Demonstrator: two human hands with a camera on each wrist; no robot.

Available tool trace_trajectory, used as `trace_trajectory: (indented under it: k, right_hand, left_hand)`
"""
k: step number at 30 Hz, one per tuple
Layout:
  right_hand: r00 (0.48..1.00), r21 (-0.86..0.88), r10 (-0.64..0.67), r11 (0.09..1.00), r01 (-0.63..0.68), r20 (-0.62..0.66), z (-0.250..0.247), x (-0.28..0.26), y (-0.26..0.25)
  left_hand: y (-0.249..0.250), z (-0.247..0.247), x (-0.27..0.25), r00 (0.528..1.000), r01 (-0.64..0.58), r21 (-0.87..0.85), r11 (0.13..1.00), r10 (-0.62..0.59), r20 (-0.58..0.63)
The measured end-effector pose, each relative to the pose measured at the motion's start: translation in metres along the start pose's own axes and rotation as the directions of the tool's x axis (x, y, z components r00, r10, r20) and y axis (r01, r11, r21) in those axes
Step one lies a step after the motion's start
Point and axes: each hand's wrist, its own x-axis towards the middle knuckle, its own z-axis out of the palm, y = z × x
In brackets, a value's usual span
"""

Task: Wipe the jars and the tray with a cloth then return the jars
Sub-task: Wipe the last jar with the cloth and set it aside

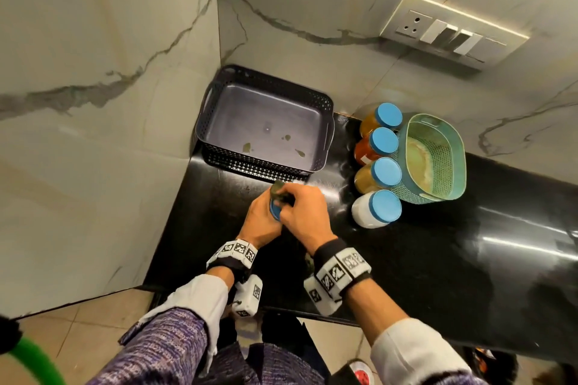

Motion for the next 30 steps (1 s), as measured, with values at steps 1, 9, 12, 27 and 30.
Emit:
trace_trajectory:
  k: [1, 9, 12, 27, 30]
  right_hand:
    - [0.999, -0.023, 0.037, 0.999, -0.037, -0.039, -0.004, 0.007, 0.008]
    - [0.999, 0.036, -0.033, 0.999, 0.032, 0.011, 0.004, -0.018, -0.006]
    - [0.994, 0.029, 0.045, 0.999, -0.042, -0.097, -0.007, 0.016, 0.003]
    - [0.981, -0.017, 0.119, 0.992, -0.123, -0.150, -0.008, -0.013, 0.020]
    - [0.999, -0.008, 0.004, 1.000, -0.004, -0.034, 0.009, -0.036, -0.001]
  left_hand:
    - [0.002, 0.000, 0.002, 1.000, -0.003, 0.008, 1.000, 0.003, 0.009]
    - [-0.003, -0.001, 0.003, 0.998, -0.060, -0.012, 0.998, 0.060, -0.002]
    - [-0.003, -0.004, 0.010, 1.000, 0.007, 0.058, 0.998, -0.008, 0.009]
    - [0.005, -0.003, 0.008, 0.998, -0.023, 0.030, 0.999, 0.022, 0.053]
    - [0.000, -0.002, 0.005, 0.999, -0.043, 0.014, 0.999, 0.043, 0.006]
